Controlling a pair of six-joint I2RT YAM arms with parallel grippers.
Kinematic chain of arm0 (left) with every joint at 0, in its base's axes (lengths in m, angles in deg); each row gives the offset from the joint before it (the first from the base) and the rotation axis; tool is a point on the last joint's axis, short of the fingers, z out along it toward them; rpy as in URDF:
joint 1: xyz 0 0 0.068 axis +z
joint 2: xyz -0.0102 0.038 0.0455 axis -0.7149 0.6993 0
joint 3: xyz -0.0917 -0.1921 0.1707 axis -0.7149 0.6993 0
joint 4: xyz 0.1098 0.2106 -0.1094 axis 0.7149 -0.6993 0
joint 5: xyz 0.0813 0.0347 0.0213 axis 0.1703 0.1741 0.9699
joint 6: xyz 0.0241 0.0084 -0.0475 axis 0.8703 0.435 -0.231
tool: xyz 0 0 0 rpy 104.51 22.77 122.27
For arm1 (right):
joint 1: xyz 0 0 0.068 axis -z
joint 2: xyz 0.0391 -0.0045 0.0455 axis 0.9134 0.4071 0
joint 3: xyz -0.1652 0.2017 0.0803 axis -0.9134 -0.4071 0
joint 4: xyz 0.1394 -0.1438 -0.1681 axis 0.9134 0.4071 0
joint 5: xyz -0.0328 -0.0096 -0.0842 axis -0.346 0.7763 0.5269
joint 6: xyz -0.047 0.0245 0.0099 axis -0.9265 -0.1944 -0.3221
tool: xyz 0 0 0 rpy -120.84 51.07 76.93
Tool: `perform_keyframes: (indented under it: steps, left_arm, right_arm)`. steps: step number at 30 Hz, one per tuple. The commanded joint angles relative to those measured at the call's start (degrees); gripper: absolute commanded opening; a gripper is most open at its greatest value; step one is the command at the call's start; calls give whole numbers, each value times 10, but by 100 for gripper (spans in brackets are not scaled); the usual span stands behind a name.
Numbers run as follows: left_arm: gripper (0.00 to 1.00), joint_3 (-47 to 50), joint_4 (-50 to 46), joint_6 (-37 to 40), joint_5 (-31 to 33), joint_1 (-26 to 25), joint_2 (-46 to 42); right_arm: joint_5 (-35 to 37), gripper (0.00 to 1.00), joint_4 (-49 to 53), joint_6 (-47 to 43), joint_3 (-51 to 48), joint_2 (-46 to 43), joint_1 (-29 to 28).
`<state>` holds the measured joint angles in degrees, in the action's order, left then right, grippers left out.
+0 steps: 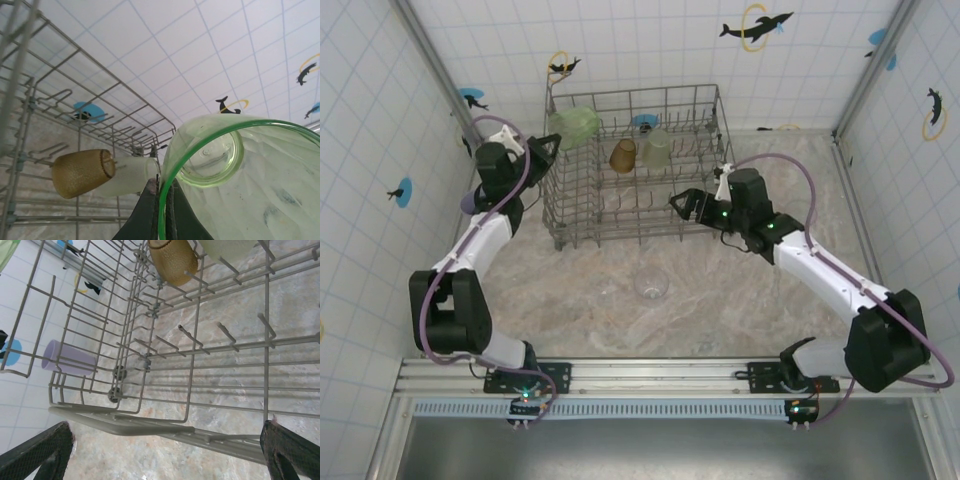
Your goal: Load the cups into the dish rack
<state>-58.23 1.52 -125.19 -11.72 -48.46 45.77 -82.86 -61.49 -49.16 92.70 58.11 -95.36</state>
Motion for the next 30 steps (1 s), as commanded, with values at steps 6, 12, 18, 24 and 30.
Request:
perform_keyframes:
  steps: [6,12,18,24,30]
  left_arm:
    - [0,-31,50,-2,-20,-56,36]
    - [0,-35,61,3,-14,-86,56]
    - [0,-43,71,12,-11,-114,78]
    - [0,-60,74,11,-13,-139,103]
    - [0,-64,81,8,-6,-156,117]
  right_arm:
    - [-51,99,-82,53,40,24,18]
    - [-64,99,-87,72,67,46,20]
    - [-64,99,-131,105,93,67,22]
    - [-84,99,-184,157,98,90,26]
    - [-81,99,-240,215,101,117,32]
